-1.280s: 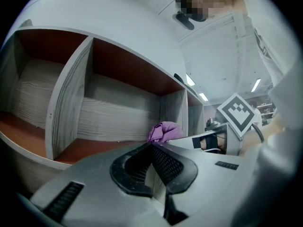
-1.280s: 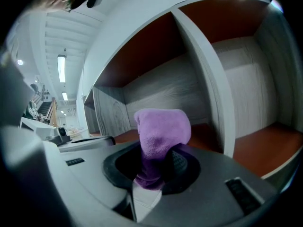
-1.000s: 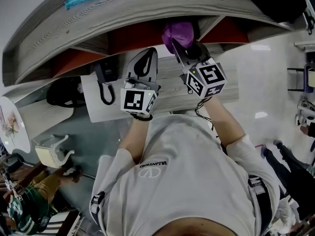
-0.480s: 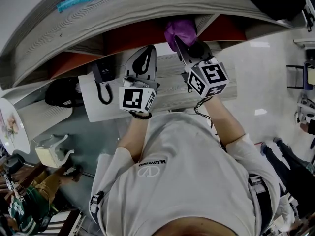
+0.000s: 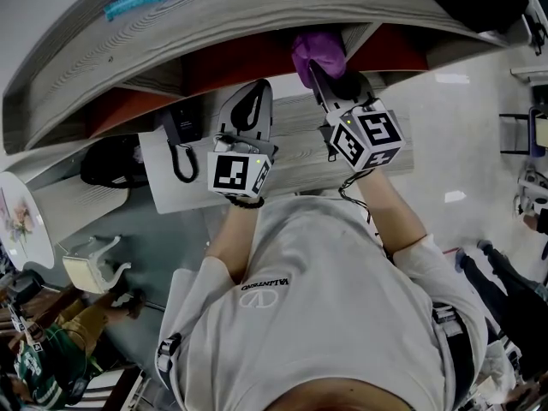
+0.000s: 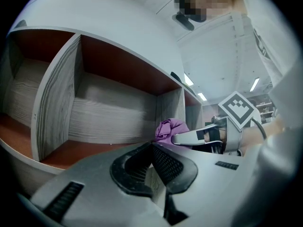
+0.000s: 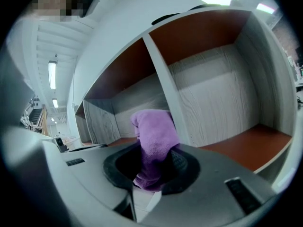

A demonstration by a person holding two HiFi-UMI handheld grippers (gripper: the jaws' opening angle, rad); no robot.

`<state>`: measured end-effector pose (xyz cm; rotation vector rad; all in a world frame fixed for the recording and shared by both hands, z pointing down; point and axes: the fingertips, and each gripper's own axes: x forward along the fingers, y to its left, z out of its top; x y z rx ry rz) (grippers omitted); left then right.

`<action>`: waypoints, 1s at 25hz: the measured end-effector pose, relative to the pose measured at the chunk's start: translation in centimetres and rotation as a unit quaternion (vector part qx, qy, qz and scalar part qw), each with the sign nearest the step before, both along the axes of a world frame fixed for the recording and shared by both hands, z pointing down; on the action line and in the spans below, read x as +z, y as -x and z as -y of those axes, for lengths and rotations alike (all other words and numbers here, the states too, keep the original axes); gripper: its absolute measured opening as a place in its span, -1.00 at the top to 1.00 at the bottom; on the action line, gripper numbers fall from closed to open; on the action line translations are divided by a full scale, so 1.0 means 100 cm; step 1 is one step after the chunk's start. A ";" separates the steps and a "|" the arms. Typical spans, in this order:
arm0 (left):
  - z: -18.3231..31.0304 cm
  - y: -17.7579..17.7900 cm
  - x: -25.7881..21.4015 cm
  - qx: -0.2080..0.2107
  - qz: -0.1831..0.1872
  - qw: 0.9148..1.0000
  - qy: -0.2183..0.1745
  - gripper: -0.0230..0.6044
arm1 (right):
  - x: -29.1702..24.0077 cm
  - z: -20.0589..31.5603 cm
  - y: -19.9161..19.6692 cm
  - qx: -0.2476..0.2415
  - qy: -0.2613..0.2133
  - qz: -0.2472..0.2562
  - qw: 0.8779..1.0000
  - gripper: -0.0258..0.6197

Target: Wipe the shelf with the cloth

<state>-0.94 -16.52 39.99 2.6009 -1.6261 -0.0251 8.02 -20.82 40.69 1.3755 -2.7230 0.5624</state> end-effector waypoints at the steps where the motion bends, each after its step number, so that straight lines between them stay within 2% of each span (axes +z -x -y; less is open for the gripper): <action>1: -0.001 0.001 -0.001 -0.001 0.000 1.000 -0.001 0.93 | -0.001 0.000 0.000 0.001 0.000 0.001 1.000 0.67; 13: -0.003 0.007 -0.013 0.000 -0.004 1.000 -0.012 0.93 | -0.021 -0.001 -0.006 0.020 -0.016 0.001 1.000 0.67; 25: 0.008 -0.004 -0.044 0.006 0.002 0.999 -0.036 0.93 | -0.038 -0.001 -0.008 0.031 -0.033 0.002 0.999 0.67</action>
